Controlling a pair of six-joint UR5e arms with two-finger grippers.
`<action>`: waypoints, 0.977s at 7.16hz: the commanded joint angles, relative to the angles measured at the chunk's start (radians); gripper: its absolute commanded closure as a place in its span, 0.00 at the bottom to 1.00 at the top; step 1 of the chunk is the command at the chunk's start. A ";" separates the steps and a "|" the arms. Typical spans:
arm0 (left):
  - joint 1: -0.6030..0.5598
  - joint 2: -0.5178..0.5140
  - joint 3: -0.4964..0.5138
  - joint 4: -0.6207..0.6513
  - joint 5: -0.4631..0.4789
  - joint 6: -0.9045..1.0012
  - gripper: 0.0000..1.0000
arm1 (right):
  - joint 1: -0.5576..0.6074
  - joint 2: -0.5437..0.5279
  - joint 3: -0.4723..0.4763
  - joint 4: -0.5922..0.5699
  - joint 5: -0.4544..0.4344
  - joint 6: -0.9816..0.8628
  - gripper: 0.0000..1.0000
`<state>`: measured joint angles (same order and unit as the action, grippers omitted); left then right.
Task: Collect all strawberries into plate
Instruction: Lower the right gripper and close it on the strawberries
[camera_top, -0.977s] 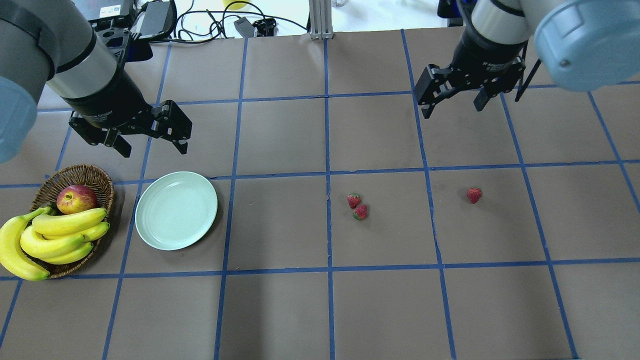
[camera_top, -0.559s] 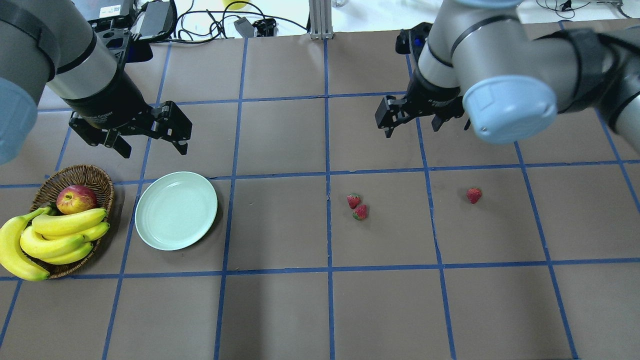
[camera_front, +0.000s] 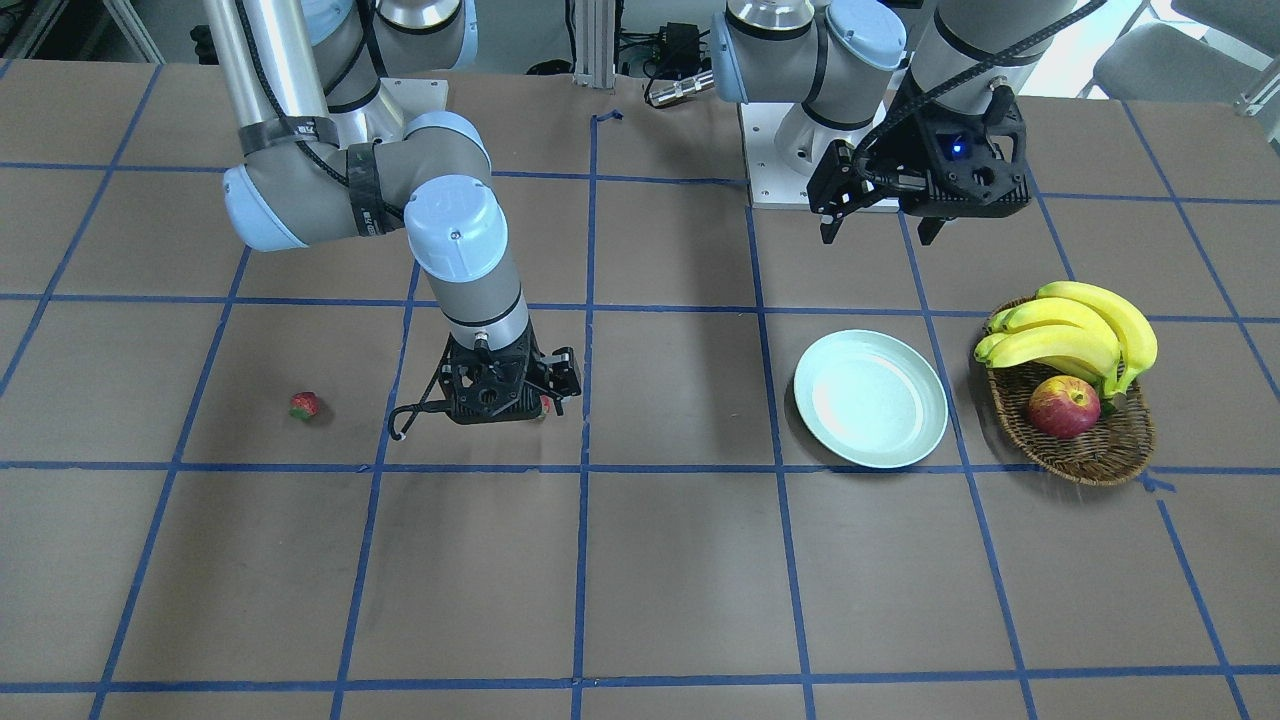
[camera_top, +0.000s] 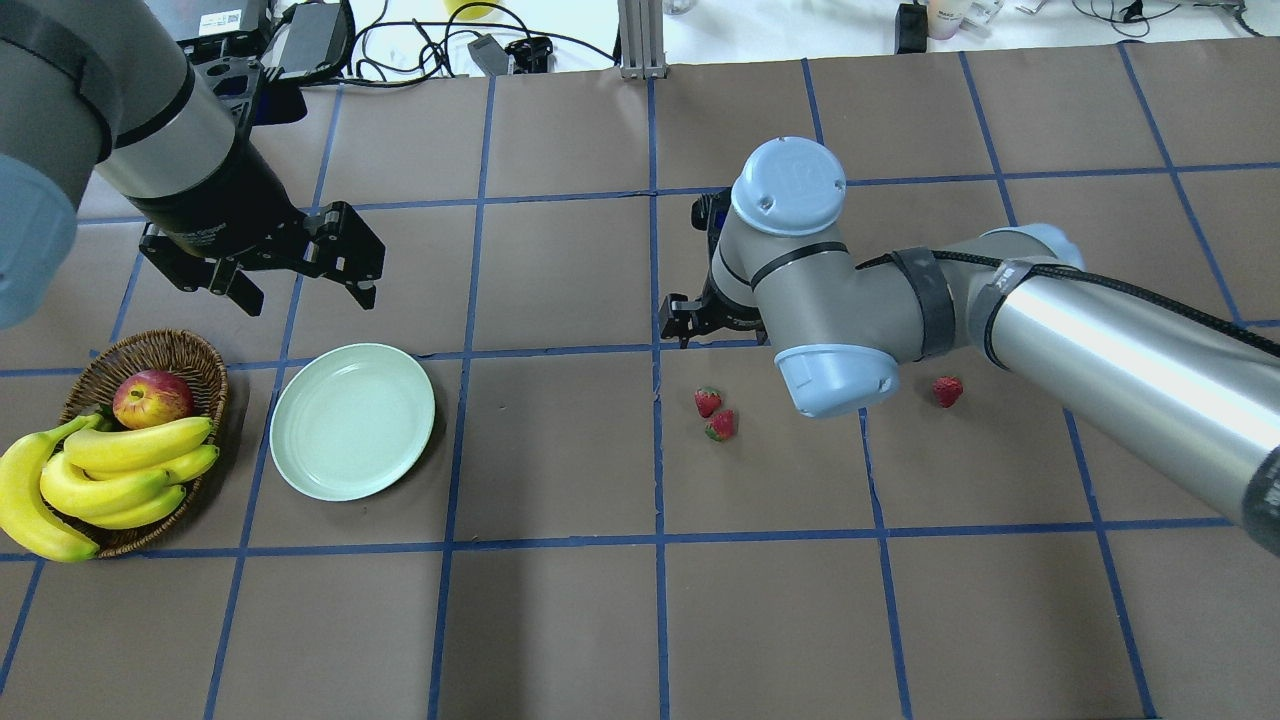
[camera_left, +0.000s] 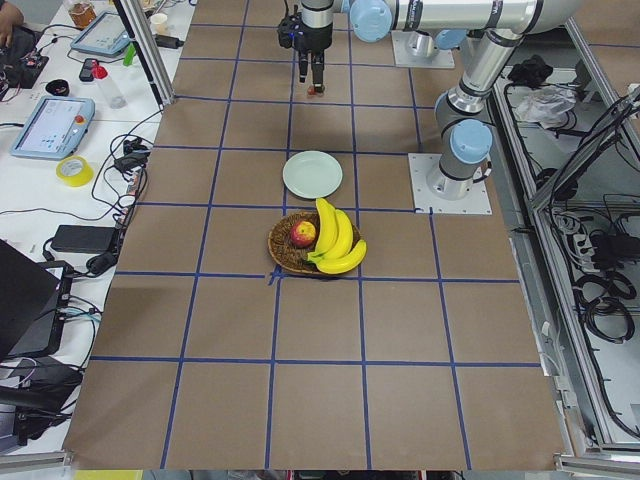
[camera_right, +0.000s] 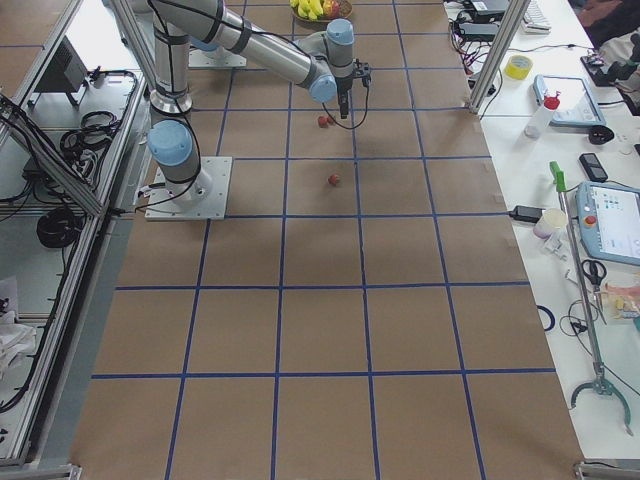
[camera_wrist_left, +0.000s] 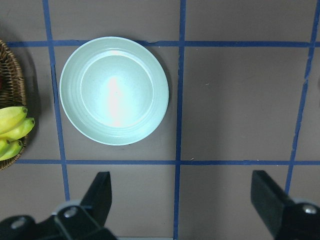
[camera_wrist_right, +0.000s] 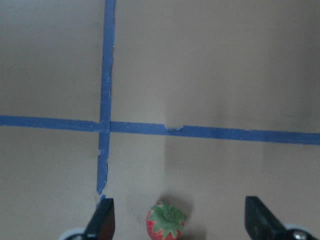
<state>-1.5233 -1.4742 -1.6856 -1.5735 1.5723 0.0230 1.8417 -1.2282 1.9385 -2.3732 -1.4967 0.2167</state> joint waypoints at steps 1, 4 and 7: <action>0.000 0.000 -0.002 0.001 0.000 0.000 0.00 | 0.010 0.022 0.034 -0.003 0.012 0.003 0.11; 0.000 0.000 -0.002 0.001 0.000 0.000 0.00 | 0.036 0.082 0.034 -0.060 0.009 0.004 0.10; 0.000 0.002 -0.002 0.001 0.000 0.000 0.00 | 0.057 0.066 0.039 -0.051 -0.004 0.032 0.17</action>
<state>-1.5232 -1.4734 -1.6873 -1.5723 1.5724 0.0230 1.8872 -1.1571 1.9754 -2.4262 -1.4983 0.2325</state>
